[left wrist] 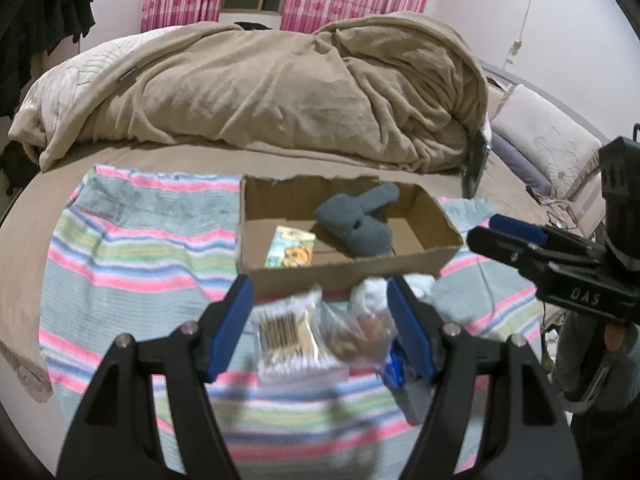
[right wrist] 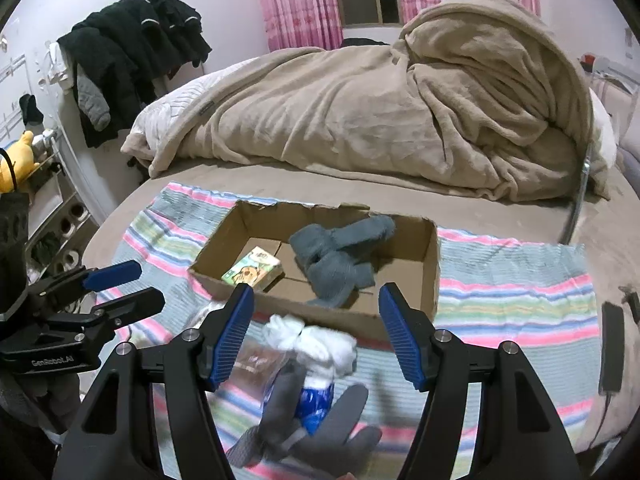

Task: Organize objects
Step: 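Grasp the cotton swab bag with the left gripper while the right gripper grasps the second glove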

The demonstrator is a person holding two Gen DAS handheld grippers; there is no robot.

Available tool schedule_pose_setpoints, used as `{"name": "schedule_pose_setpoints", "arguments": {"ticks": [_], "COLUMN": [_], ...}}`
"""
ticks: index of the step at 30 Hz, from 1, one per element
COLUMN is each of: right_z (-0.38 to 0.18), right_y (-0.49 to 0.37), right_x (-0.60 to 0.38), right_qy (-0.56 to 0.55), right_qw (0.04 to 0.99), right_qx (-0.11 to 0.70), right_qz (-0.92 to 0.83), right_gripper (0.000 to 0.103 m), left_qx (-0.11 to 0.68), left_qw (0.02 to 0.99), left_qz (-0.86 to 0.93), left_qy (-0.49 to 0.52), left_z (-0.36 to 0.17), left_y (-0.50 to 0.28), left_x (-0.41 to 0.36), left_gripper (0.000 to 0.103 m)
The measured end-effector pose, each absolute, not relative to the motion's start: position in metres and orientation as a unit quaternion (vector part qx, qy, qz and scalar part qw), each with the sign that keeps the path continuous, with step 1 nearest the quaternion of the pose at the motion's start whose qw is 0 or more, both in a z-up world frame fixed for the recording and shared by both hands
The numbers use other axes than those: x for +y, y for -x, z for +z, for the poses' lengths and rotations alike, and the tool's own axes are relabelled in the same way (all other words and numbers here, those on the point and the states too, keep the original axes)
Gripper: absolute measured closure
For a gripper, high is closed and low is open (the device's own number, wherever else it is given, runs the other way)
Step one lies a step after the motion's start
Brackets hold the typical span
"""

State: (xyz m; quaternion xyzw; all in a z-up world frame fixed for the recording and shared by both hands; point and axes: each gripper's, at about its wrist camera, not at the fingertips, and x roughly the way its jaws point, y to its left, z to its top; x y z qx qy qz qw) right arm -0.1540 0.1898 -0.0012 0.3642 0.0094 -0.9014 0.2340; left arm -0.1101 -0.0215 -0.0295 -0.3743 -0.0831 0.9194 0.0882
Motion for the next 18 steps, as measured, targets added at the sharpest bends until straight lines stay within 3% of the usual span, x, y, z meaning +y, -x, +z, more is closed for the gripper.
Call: {"name": "schedule_pose_setpoints", "arguments": {"ticks": [12, 18], "right_z": [-0.019, -0.043], "right_y": [0.122, 0.121], "right_x": [0.207, 0.213], "right_qy": [-0.386, -0.412], "right_qw": [0.223, 0.215], "right_qx": [0.0, -0.004], "right_qz": [-0.895, -0.885], "right_gripper": [0.035, 0.035], "left_qx": [-0.09, -0.09], "left_qw": [0.068, 0.062], "left_qz": [0.905, 0.899], "left_qy": [0.409, 0.423], "left_z": [-0.054, -0.067], "left_y": [0.086, 0.09], "left_x": [-0.024, -0.025], "left_gripper": [0.032, 0.026]}}
